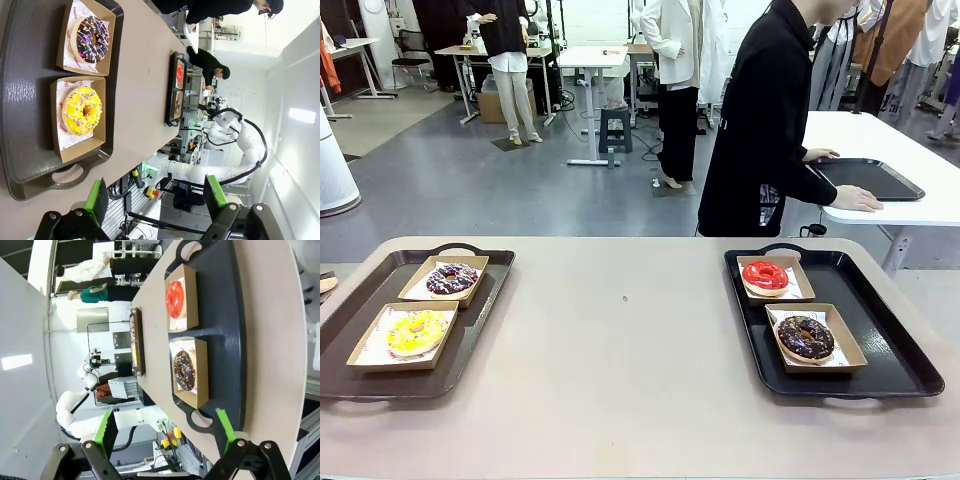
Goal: Individually package the donuts and arrange them on the tray.
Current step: Place the picked Paper togo box on the Handle tray.
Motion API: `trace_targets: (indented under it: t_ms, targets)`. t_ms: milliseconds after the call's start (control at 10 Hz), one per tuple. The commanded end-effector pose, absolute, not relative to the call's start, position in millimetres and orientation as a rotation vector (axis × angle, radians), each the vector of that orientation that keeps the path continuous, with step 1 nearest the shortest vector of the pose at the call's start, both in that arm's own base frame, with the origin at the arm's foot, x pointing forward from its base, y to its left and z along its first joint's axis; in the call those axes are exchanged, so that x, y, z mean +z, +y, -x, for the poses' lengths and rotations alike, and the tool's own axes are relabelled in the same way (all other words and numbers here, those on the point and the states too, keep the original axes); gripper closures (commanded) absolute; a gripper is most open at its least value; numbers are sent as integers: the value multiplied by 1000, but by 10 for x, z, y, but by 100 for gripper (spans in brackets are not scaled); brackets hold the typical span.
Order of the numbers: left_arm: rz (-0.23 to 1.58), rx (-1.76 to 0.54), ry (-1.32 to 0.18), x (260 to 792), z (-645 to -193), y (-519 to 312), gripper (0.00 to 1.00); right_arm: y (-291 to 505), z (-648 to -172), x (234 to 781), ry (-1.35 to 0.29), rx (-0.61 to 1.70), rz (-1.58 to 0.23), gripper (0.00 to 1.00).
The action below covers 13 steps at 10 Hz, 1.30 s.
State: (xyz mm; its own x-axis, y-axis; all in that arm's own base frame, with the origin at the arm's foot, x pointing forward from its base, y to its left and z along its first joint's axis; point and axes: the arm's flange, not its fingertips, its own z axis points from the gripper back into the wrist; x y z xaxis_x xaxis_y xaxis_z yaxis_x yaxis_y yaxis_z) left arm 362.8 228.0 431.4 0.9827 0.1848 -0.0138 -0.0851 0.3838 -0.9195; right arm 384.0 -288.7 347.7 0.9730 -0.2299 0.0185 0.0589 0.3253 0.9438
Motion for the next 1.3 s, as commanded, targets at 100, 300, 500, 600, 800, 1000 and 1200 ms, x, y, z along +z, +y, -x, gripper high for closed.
trace_targets:
  t_ms: [100, 300, 500, 600, 800, 1000, 1200]
  targets:
    - [1170, 164, -99, 4337, -3609, 2296, 0, -2887, -3840, 3477, -159, -190, -1226, 0]
    - [1170, 164, -99, 4337, -3609, 2296, 0, -2887, -3840, 3477, -159, -190, -1226, 0]
    - [1170, 164, -99, 4337, -3609, 2296, 0, -2887, -3840, 3477, -159, -190, -1226, 0]
    - [1170, 164, -99, 4337, -3609, 2296, 0, -2887, -3840, 3477, -159, -190, -1226, 0]
    - [1170, 164, -99, 4337, -3609, 2296, 0, -2887, -3840, 3477, -159, -190, -1226, 0]
    - [1170, 164, -99, 4337, -3609, 2296, 0, -2887, -3840, 3477, -159, -190, -1226, 0]
    - [1170, 164, -99, 4337, -3609, 2296, 0, -2887, -3840, 3477, -159, -190, -1226, 0]
